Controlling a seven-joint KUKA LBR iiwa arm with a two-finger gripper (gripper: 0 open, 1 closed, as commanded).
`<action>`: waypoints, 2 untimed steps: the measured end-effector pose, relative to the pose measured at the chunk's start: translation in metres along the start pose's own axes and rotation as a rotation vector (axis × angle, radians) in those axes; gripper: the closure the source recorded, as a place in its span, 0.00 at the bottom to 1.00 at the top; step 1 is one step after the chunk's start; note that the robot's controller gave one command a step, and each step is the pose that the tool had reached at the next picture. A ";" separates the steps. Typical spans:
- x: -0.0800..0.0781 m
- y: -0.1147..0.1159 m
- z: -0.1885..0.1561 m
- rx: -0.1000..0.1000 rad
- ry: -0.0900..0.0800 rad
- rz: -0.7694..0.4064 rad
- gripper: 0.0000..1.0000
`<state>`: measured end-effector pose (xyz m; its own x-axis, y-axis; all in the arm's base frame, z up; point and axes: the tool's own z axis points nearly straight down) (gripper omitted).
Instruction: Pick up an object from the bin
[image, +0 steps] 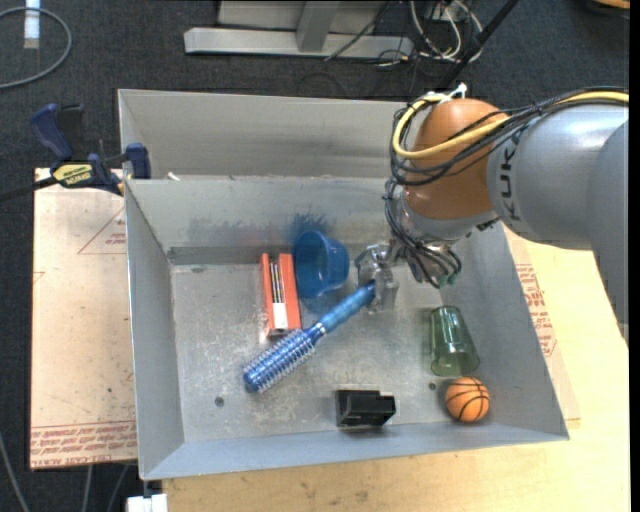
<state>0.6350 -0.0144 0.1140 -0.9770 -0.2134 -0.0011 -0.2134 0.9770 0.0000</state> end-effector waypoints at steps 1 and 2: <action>-0.011 -0.003 -0.063 0.001 -0.008 0.022 1.00; 0.005 -0.017 -0.127 0.000 -0.003 0.019 1.00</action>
Offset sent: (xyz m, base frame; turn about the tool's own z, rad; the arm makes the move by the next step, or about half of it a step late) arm -0.0052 -0.0222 0.1352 0.0148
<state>0.6337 -0.0318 0.2411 -0.9808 -0.1949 -0.0036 -0.1949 0.9808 0.0004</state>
